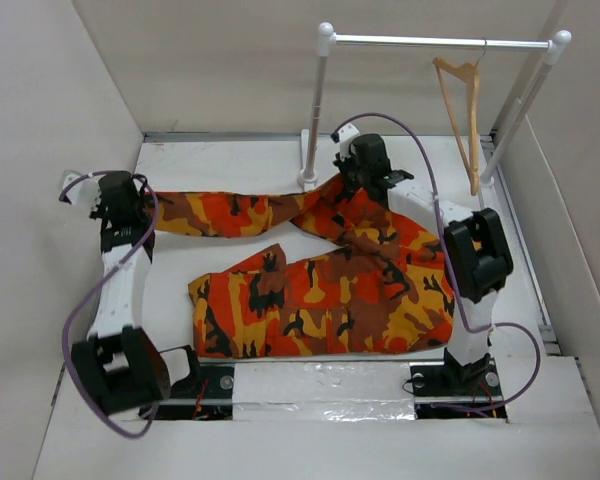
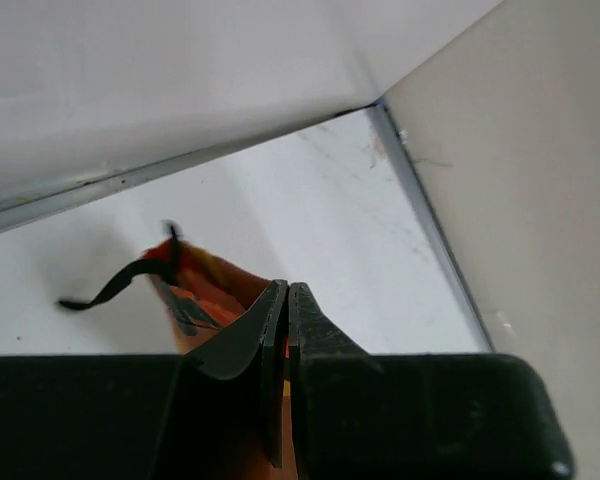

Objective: Place the trousers on the hanger
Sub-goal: Flatten out the trousers at the center of the board.

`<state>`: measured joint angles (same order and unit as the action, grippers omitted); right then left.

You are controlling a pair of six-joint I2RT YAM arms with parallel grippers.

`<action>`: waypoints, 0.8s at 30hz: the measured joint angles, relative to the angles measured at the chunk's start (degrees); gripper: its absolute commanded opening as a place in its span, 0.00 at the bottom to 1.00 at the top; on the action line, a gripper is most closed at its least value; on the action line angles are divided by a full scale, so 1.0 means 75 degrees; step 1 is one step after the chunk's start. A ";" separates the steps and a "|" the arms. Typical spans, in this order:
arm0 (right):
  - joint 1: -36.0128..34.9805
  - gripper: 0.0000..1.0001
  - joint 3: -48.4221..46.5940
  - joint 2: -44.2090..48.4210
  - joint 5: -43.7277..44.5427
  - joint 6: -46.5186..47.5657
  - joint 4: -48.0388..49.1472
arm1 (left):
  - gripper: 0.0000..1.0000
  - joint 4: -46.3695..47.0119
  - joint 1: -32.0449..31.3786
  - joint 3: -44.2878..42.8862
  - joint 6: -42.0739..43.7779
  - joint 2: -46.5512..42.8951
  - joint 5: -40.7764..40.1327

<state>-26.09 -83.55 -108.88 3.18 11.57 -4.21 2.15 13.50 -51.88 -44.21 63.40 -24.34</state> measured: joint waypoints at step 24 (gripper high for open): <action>-0.1667 0.00 0.1848 0.1719 0.0970 0.0105 0.1204 | 0.00 0.1510 -0.0536 -0.3209 0.1067 0.4019 -0.0405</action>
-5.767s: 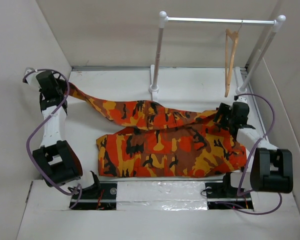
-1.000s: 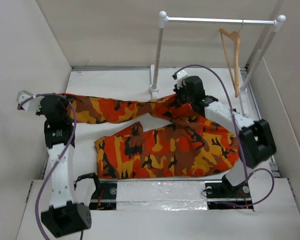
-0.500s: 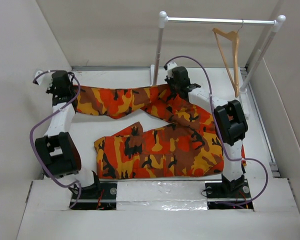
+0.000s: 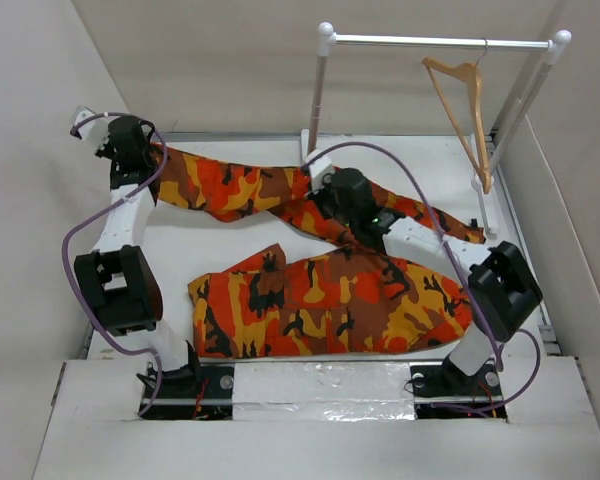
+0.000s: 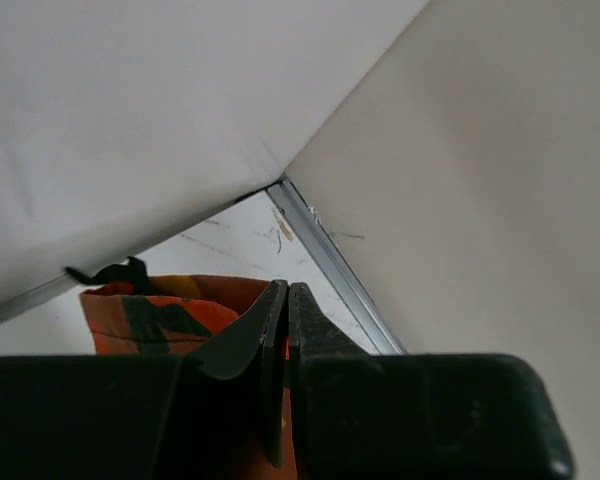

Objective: Place the trousers on the hanger
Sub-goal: Flatten out the trousers at the center of the board.

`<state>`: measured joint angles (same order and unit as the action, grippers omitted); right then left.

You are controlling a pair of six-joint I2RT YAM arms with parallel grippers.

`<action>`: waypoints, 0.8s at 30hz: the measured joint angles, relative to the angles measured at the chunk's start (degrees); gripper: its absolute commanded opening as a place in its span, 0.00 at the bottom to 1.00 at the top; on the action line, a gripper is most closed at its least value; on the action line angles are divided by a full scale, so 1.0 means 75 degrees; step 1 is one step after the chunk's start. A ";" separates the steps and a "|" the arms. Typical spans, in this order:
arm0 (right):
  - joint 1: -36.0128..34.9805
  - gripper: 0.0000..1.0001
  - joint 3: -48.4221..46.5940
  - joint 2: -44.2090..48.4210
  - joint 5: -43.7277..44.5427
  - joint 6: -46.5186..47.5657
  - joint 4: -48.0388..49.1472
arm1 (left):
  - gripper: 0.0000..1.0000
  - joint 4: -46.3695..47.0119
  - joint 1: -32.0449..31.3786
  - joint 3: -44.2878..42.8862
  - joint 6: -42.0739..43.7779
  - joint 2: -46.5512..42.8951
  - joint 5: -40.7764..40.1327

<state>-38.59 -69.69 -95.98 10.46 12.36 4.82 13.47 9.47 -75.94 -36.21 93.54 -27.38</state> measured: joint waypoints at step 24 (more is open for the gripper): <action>-0.0498 0.09 -0.2416 -0.4030 -0.1381 -0.0009 -0.0481 | 0.00 0.0108 0.0000 -0.0251 0.0166 0.0364 0.0041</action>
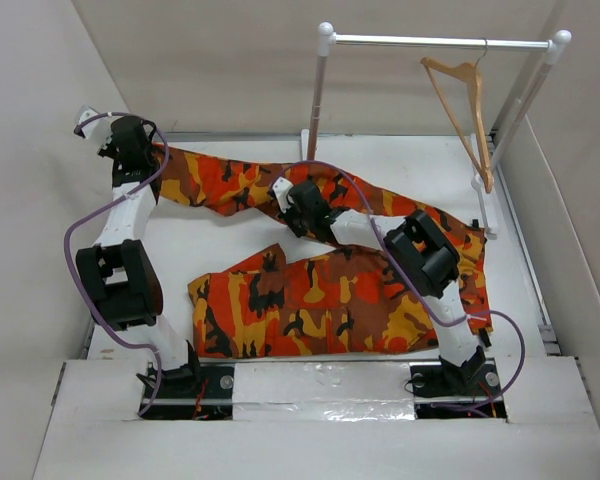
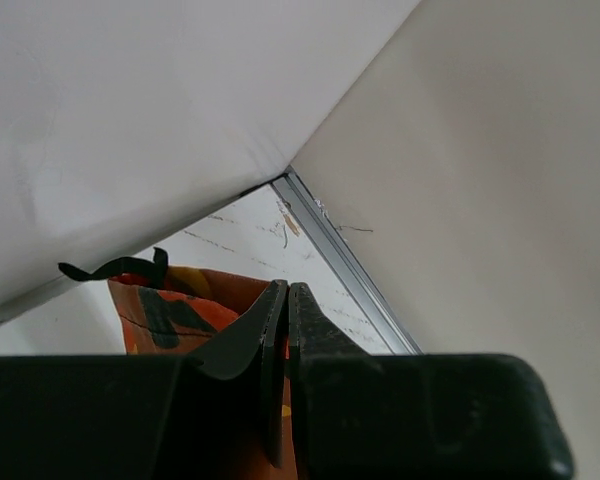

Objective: Place the trousers on the hanger
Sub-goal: Flatten out the trousers at the center of the board.

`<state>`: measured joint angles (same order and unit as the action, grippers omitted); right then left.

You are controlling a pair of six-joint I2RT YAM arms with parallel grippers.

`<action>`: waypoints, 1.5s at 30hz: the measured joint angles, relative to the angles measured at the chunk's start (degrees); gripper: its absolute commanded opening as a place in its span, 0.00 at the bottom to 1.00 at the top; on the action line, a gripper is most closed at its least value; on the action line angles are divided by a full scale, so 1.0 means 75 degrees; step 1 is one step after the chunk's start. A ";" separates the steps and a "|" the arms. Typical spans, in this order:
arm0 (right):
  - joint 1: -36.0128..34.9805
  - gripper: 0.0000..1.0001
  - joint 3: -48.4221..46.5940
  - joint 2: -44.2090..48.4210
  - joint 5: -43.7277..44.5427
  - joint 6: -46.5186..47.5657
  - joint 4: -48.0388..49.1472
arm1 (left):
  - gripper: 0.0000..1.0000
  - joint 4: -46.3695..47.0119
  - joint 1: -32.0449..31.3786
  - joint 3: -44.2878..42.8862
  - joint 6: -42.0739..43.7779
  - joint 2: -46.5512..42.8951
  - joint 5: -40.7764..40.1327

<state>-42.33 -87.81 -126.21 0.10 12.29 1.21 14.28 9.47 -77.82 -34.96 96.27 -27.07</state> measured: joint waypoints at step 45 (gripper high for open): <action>0.5523 0.04 0.7210 0.8609 -0.0443 -0.2655 0.1413 | 0.00 -0.0787 -0.4581 -0.0012 0.0702 -0.1390 0.0274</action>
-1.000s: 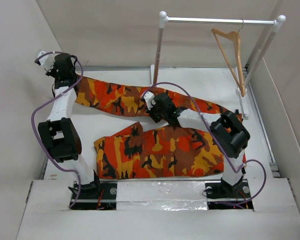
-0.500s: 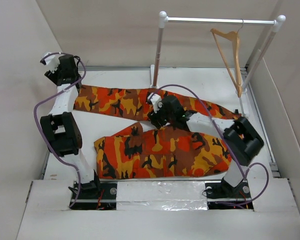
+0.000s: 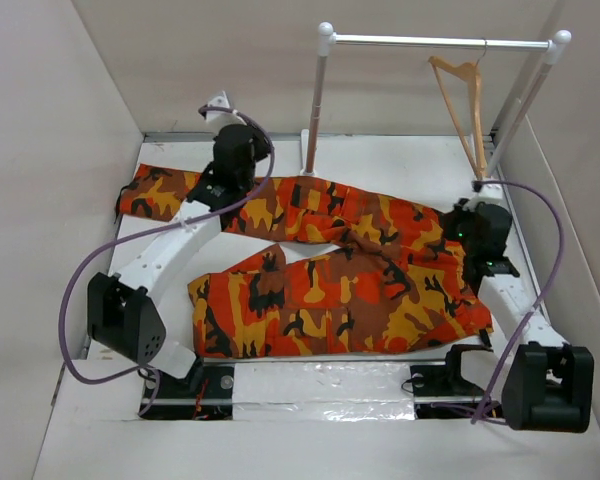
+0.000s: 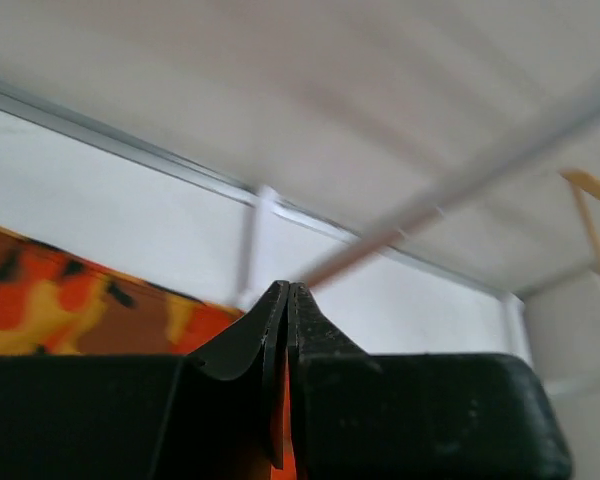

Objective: Place the trousers on the hanger
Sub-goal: Flatten out the trousers at the center of the board.

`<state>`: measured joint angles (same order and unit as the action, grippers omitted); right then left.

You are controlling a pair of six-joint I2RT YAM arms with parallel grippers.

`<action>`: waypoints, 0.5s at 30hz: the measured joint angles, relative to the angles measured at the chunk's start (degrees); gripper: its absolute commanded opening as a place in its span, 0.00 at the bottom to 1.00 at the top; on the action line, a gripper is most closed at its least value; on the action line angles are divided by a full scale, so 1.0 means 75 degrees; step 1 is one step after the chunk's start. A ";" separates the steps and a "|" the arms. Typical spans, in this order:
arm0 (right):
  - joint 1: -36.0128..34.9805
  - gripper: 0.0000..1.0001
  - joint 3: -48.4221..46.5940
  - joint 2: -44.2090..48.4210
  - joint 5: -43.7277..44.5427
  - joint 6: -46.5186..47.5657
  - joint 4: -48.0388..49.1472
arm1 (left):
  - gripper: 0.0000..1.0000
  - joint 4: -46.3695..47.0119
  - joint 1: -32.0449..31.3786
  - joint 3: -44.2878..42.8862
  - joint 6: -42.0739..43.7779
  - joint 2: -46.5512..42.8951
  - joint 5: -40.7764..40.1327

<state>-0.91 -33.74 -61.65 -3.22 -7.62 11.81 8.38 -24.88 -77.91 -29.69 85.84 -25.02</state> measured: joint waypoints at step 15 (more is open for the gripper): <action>0.3576 0.72 0.0032 -0.2177 -0.0857 -0.0813 -0.0187 | 0.15 0.1818 -0.4237 0.4552 -0.0968 -0.1935 0.0839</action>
<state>25.91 -33.50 -77.97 -9.65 -13.72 10.41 22.02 -56.66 -43.77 -36.95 71.33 -18.72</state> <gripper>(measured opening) 0.723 0.075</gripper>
